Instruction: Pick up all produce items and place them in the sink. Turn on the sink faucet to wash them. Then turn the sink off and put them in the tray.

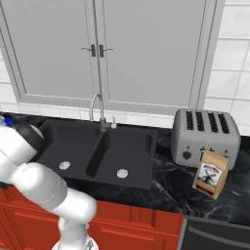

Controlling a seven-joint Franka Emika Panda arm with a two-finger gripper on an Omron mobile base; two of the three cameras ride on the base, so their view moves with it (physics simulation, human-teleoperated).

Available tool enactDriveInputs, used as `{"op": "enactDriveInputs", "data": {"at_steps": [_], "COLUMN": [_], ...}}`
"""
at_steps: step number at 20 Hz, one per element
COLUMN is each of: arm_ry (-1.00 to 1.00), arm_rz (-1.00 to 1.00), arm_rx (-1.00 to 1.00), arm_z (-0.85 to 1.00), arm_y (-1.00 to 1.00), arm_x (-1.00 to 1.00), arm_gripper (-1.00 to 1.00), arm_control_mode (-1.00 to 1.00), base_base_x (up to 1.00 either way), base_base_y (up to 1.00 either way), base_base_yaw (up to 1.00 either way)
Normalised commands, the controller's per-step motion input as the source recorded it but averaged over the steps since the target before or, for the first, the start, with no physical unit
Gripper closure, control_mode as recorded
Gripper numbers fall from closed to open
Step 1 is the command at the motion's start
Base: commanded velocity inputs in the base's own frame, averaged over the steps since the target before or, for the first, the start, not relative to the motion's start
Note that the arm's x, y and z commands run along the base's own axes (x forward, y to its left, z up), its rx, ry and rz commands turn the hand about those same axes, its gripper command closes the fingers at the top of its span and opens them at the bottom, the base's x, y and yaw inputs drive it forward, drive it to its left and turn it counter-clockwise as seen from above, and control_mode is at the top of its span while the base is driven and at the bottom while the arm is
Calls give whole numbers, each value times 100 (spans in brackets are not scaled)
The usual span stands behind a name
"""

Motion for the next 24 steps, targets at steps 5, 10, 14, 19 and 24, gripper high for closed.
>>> {"op": "enactDriveInputs", "data": {"at_steps": [5, 10, 14, 19, 24], "arm_ry": [2, 5, 9, 13, 17], "arm_rz": [0, 0, 0, 0, 0], "arm_rx": [0, 0, -2, -6, -10], "arm_z": [-25, -16, -14, -5, 0], "arm_y": [41, 36, 33, 30, 24], "arm_x": [26, 31, 35, 28, 22], "arm_gripper": [-100, -100, -100, -100, -100], "arm_control_mode": [-100, -100, -100, -100, -100], "base_base_x": [0, 0, 0, 0, 0], "base_base_y": [0, 0, 0, 0, 0], "base_base_yaw": [0, 0, 0, 0, 0]}}
